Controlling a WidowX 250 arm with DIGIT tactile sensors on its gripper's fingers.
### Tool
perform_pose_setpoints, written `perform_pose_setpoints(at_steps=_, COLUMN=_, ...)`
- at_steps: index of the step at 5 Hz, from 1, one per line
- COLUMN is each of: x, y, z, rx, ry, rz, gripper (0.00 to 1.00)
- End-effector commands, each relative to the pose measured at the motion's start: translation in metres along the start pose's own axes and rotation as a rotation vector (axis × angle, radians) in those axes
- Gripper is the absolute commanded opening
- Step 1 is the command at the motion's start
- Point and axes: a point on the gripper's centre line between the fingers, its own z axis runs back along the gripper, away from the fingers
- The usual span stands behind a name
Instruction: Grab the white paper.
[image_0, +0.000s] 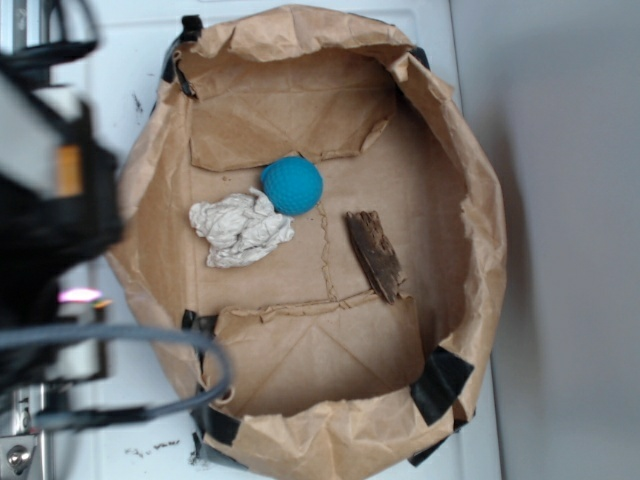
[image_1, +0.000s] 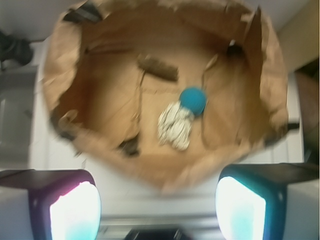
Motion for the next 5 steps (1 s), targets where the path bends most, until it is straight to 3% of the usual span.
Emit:
perform_pose_setpoints(at_steps=1, x=0.021, y=0.013, z=0.002, rx=0.038, ry=-0.018, rz=0.024, gripper=1.0)
perform_pose_setpoints(at_steps=3, x=0.021, y=0.013, z=0.002, rx=0.038, ry=-0.018, rz=0.024, gripper=1.0)
perform_pose_setpoints(at_steps=4, x=0.02, y=0.028, z=-0.043, rx=-0.018, ry=-0.01, rz=0.048, gripper=1.0)
perform_pose_setpoints(at_steps=5, x=-0.003, y=0.041, z=-0.075, rx=0.016, ry=-0.076, rz=0.047, gripper=1.0)
